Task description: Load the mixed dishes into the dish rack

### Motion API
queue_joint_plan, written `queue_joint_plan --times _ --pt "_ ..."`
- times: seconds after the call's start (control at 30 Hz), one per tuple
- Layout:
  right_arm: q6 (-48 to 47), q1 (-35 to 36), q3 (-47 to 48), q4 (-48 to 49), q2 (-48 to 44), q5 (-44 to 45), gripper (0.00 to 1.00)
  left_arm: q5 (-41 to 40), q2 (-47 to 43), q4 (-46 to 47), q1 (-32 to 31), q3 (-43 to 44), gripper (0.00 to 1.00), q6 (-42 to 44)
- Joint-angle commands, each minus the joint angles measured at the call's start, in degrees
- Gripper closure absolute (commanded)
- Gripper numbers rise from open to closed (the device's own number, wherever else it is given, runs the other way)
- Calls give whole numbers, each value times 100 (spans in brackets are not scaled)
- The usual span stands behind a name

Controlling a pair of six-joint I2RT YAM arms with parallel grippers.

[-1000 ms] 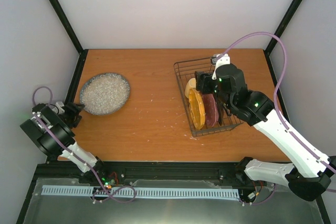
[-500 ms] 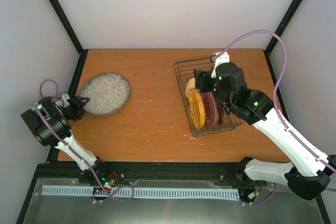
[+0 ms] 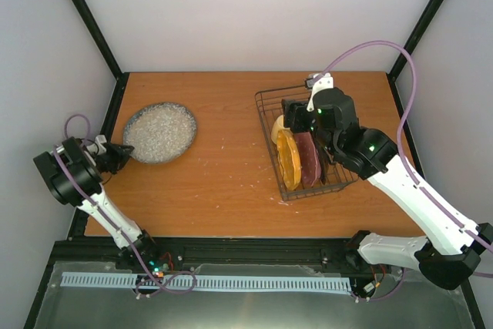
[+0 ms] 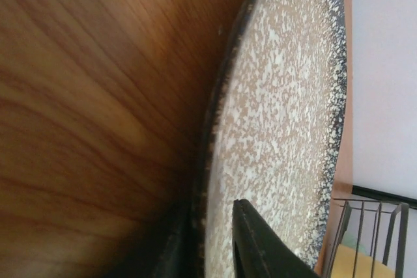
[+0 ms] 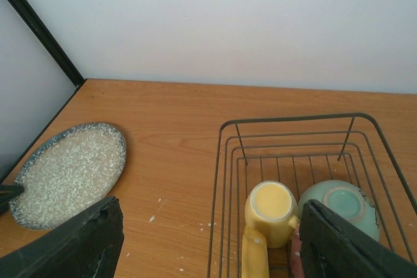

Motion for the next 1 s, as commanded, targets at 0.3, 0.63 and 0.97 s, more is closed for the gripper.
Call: queue_joint_plan --times 0.3,0.63,0.97 --pt "-39 -30 151 47 145 -103 28 694 252 508 -81 -122 99 -47" --pt "-45 -26 217 355 358 -1213 37 1962 220 1856 -111 -480 99 -766" --pt "25 -27 330 623 1066 -2310 40 2439 -239 2575 -270 -696 99 -1310"
